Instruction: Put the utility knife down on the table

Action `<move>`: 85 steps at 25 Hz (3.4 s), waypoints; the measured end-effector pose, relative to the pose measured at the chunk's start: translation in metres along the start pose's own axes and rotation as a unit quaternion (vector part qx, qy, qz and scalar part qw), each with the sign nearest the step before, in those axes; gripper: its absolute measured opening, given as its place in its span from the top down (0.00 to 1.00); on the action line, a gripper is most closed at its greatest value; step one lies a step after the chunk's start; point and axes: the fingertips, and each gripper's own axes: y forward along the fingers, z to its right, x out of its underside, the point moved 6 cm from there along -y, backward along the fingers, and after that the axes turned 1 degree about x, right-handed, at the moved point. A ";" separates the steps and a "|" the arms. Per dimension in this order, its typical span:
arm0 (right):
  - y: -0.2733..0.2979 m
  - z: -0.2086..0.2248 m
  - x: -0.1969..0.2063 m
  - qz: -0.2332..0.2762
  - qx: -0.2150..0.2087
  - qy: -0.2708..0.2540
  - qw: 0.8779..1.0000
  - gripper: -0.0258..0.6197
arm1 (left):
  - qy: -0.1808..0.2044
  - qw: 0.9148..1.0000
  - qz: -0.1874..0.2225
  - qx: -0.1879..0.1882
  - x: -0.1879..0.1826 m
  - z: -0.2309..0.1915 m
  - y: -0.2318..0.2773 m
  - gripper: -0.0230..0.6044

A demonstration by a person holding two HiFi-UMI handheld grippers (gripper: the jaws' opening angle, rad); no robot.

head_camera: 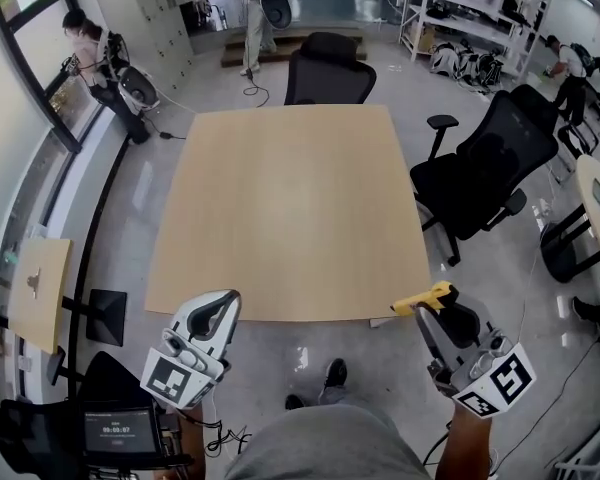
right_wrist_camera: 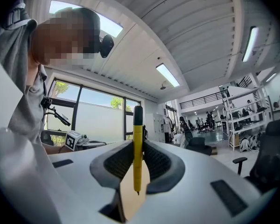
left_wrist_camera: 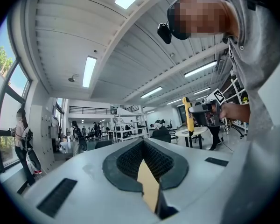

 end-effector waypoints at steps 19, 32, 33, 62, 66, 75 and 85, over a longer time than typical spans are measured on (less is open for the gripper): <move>0.045 0.112 -0.007 -0.003 -0.049 0.006 0.999 0.85 | 0.007 1.000 -0.011 -0.024 0.005 -0.021 0.110 0.96; 0.060 0.126 -0.007 -0.004 -0.040 -0.001 0.999 0.85 | 0.004 1.000 0.000 -0.026 0.012 -0.044 0.126 0.96; 0.064 0.128 -0.007 -0.005 -0.039 -0.002 0.999 0.85 | 0.004 1.000 0.003 -0.026 0.014 -0.050 0.128 0.96; 0.194 0.197 0.003 -0.022 -0.040 0.021 0.999 0.85 | -0.015 1.000 0.000 -0.019 0.038 -0.166 0.197 0.96; 0.242 0.221 0.009 -0.027 -0.045 0.024 0.998 0.85 | -0.031 0.999 -0.003 -0.022 0.050 -0.203 0.218 0.96; 0.275 0.242 0.015 -0.031 -0.056 0.033 0.997 0.85 | -0.035 0.999 -0.012 -0.023 0.055 -0.216 0.227 0.96; 0.301 0.263 0.034 -0.041 -0.058 0.044 0.997 0.85 | -0.040 0.999 -0.020 -0.023 0.057 -0.218 0.229 0.96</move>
